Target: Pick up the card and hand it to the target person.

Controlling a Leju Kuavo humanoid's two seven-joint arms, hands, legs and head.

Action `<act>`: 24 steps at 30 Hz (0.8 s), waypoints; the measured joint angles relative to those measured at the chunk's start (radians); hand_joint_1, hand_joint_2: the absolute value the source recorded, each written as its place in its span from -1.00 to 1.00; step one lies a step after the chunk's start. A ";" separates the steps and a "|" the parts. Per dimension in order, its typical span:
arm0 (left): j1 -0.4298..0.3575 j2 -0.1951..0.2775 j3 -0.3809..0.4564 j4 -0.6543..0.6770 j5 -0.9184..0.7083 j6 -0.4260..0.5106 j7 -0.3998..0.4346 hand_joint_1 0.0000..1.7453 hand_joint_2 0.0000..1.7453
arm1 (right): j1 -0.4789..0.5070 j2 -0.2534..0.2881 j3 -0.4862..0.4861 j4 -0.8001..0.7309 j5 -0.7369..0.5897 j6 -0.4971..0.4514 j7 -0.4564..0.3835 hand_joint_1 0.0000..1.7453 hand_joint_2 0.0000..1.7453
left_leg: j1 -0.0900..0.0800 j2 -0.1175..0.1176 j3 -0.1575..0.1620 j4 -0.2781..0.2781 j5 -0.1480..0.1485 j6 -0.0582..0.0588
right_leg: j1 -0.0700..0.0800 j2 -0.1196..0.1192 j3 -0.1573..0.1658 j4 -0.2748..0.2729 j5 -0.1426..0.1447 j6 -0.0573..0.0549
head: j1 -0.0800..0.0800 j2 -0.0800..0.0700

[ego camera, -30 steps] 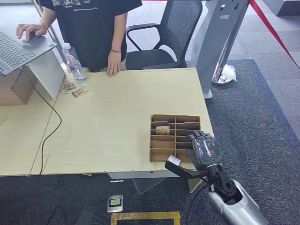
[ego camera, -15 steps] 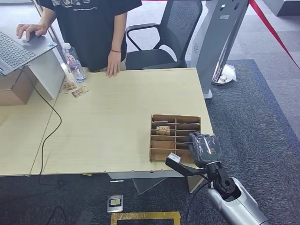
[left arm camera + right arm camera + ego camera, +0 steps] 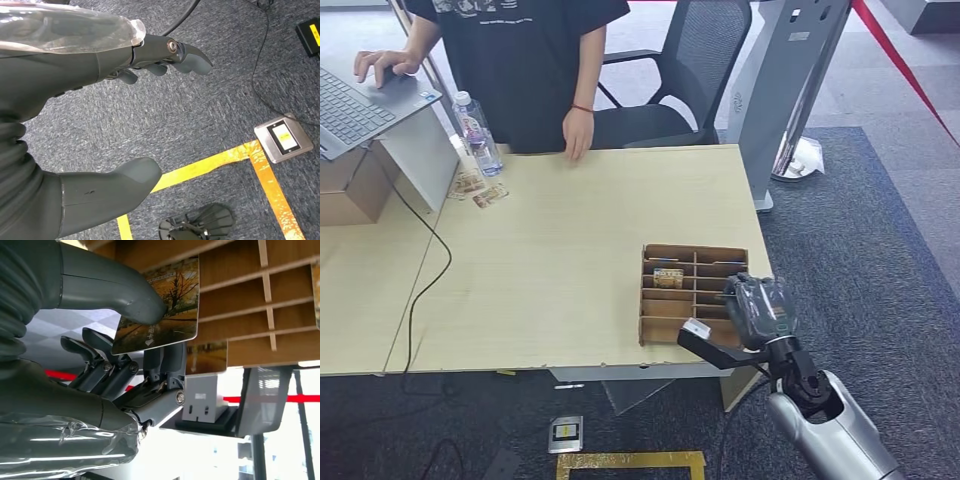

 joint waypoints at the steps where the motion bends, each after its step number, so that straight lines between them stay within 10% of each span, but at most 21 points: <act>1: 0.000 0.000 0.000 0.000 0.000 -0.001 0.000 -1.00 1.00 | 0.000 -0.004 -0.006 -0.014 -0.008 0.010 -0.006 1.00 1.00 | 0.000 0.000 0.000 0.000 0.000 0.000 | 0.000 0.000 0.000 0.000 0.000 0.000 | 0.000 0.000; 24: 0.009 0.006 0.000 0.000 0.013 0.001 -0.008 -1.00 1.00 | 0.037 -0.112 -0.147 -0.404 -0.086 0.084 0.001 1.00 1.00 | 0.000 0.000 0.000 0.000 0.000 0.000 | 0.000 0.000 0.000 0.000 0.000 0.000 | 0.000 0.000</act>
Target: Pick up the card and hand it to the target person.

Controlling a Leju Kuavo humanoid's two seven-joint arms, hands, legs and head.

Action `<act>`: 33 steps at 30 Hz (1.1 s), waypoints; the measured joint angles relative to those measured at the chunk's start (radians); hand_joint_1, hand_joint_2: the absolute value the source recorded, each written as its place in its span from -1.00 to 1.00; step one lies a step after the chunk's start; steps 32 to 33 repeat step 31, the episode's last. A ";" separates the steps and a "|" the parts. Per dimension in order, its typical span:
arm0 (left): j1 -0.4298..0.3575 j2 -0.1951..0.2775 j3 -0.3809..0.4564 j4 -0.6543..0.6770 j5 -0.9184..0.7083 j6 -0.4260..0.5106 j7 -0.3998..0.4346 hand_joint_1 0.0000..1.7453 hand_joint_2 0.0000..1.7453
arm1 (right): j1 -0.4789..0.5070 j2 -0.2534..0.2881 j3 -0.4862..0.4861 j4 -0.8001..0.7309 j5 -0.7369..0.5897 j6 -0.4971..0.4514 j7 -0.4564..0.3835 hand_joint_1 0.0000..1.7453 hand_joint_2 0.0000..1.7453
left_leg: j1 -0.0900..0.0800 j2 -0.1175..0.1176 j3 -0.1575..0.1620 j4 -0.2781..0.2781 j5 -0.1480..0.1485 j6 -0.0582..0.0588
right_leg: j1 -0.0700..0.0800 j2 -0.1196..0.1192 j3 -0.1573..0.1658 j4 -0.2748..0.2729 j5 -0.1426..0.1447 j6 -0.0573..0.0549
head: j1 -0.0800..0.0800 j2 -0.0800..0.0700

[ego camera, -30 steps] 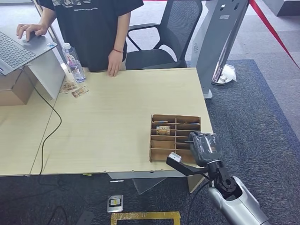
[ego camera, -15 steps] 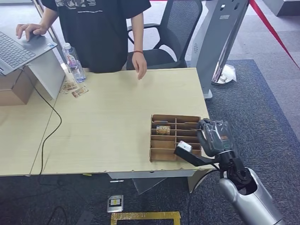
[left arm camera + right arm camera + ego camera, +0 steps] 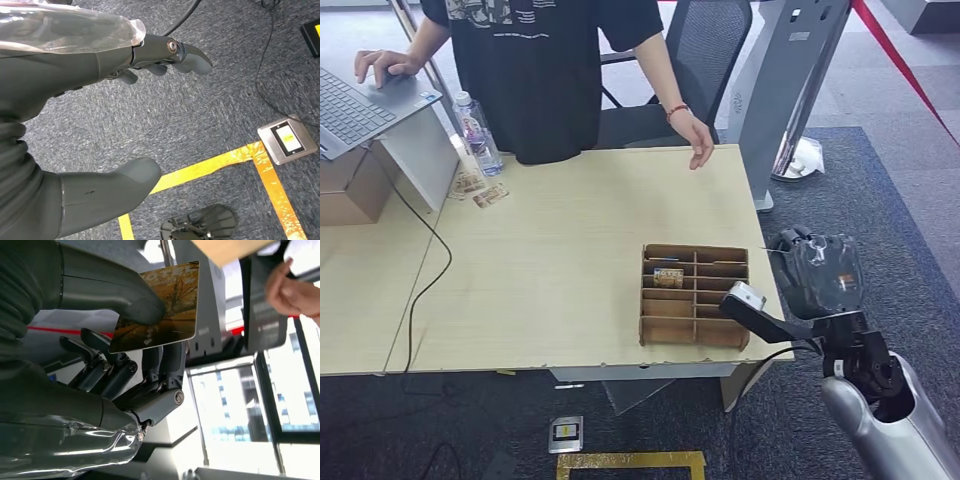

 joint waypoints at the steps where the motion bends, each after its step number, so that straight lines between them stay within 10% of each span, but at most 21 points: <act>1: 0.001 0.000 0.000 0.000 0.000 0.001 0.000 -1.00 1.00 | 0.000 -0.002 -0.008 -0.018 0.006 -0.010 0.006 1.00 1.00 | 0.000 0.000 0.000 0.000 0.000 0.000 | 0.000 0.000 0.000 0.000 0.000 0.000 | 0.000 0.000; 28: -0.029 -0.020 -0.019 0.000 -0.047 -0.011 0.029 -1.00 1.00 | -0.264 0.081 0.037 0.181 0.353 -0.049 0.176 1.00 1.00 | 0.000 -0.001 -0.001 0.000 0.000 0.000 | 0.000 -0.001 0.001 0.000 0.000 0.000 | 0.000 0.000; 31: -0.033 -0.022 -0.022 0.000 -0.052 -0.017 0.032 -1.00 1.00 | -0.300 0.088 0.048 0.223 0.345 -0.005 0.179 -0.22 1.00 | 0.000 -0.001 -0.001 0.000 0.000 0.000 | 0.000 -0.001 0.001 0.000 0.000 0.000 | 0.000 0.000; 33: -0.033 -0.022 -0.022 0.000 -0.052 -0.017 0.032 -1.00 1.00 | -0.300 0.088 0.048 0.223 0.345 -0.005 0.179 -0.22 1.00 | 0.000 -0.001 -0.001 0.000 0.000 0.000 | 0.000 -0.001 0.001 0.000 0.000 0.000 | 0.000 0.000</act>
